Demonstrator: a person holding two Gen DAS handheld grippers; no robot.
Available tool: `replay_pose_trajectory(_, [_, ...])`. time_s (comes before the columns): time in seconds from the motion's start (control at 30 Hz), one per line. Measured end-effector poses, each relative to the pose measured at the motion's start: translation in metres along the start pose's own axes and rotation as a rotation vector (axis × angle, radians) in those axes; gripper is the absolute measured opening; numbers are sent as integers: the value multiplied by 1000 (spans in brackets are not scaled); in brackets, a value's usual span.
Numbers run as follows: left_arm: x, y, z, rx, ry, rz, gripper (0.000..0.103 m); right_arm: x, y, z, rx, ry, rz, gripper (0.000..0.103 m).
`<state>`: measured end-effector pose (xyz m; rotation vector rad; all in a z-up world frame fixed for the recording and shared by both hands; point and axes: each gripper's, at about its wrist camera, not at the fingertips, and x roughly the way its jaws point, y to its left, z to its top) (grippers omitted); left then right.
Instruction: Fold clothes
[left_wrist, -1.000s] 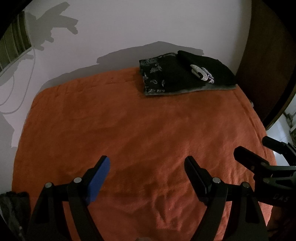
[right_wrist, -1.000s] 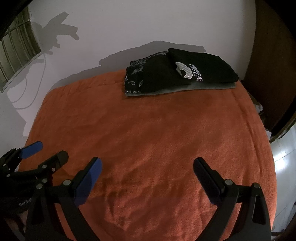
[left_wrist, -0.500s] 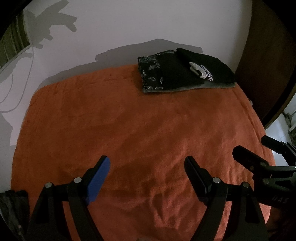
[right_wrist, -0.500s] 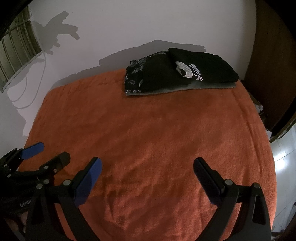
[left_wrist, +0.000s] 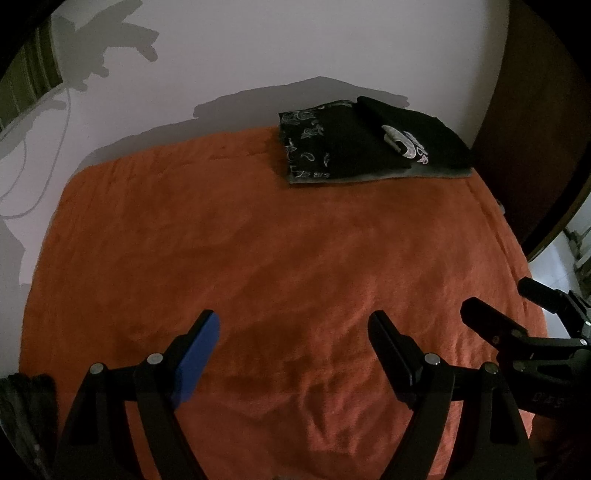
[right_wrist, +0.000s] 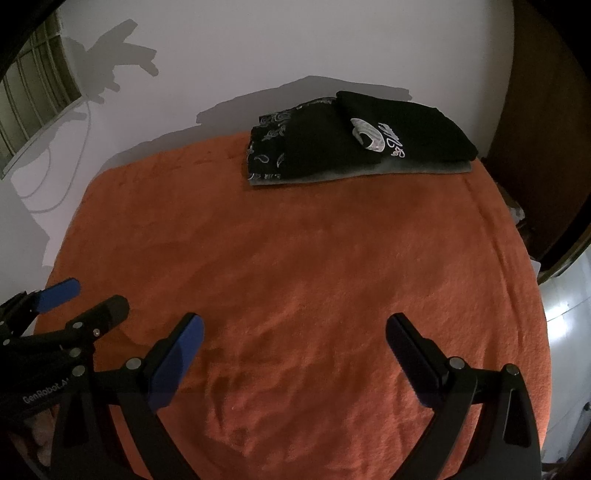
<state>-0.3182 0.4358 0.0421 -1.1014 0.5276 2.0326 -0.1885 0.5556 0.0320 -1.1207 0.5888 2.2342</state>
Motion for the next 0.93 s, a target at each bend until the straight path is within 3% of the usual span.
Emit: replay_pose_trajectory(0.93, [17,1,0,5,36,-5,83,15,1,0,1,32,14,99])
